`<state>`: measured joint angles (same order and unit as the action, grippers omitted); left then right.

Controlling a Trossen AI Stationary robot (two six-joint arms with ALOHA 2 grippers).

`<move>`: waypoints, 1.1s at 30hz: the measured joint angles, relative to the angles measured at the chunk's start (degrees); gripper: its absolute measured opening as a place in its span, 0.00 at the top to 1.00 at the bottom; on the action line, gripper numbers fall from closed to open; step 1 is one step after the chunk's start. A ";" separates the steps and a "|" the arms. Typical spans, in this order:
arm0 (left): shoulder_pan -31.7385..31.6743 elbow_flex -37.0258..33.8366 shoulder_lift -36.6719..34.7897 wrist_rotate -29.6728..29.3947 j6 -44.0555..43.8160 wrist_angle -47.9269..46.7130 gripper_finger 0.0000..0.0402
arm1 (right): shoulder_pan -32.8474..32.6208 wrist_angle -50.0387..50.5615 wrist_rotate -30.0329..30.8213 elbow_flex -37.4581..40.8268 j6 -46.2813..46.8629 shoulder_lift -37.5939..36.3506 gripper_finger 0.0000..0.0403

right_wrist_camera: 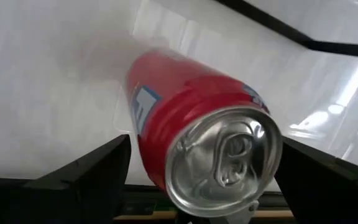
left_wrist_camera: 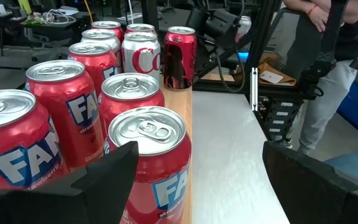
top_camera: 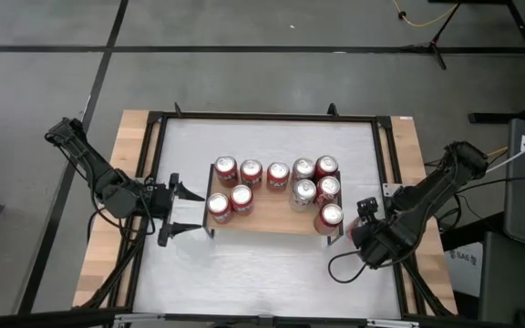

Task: Place canned beverage on shelf
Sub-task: Put the red soda can on the shelf

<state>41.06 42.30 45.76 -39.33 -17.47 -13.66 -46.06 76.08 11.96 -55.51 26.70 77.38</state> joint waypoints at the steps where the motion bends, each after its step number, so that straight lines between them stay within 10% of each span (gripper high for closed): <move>1: 0.00 0.00 0.00 0.00 0.00 0.01 0.16 | 0.00 -0.29 0.03 0.42 0.01 0.00 0.11; 33: -0.02 0.00 0.00 0.00 -0.57 -0.62 0.16 | -0.02 -5.93 -3.38 1.49 4.45 -0.04 0.23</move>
<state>41.04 42.30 45.76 -39.33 -18.04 -14.28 -46.09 70.14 8.57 -54.01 31.15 77.34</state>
